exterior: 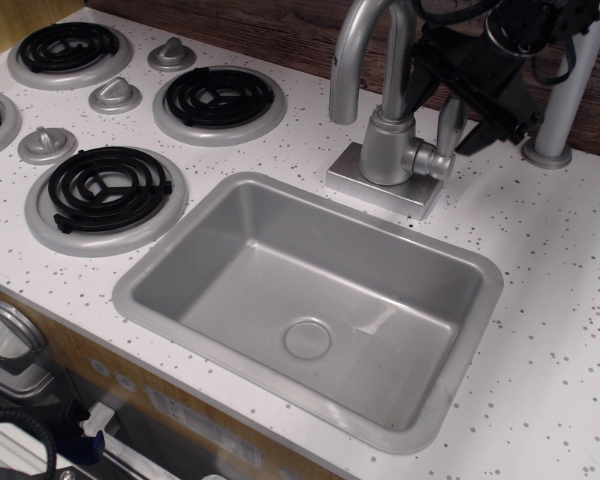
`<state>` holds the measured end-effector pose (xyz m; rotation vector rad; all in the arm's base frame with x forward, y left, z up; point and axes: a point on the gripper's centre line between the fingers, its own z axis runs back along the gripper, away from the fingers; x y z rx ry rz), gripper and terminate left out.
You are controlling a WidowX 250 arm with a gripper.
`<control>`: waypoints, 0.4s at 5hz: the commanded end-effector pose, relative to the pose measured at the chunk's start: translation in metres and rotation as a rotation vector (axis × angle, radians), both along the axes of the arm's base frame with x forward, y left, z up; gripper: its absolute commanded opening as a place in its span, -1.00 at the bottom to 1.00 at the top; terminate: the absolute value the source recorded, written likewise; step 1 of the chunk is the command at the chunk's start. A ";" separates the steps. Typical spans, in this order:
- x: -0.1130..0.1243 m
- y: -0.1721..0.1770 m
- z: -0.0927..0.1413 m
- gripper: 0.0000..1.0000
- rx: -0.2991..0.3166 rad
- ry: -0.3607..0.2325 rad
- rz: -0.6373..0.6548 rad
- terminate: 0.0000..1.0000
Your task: Lever vertical to front
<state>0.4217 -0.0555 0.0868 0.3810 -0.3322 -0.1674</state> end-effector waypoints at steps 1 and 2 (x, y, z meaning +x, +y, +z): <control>0.009 0.001 0.025 -1.00 -0.024 -0.060 0.007 -1.00; 0.003 -0.001 0.021 -1.00 -0.040 -0.052 0.029 -1.00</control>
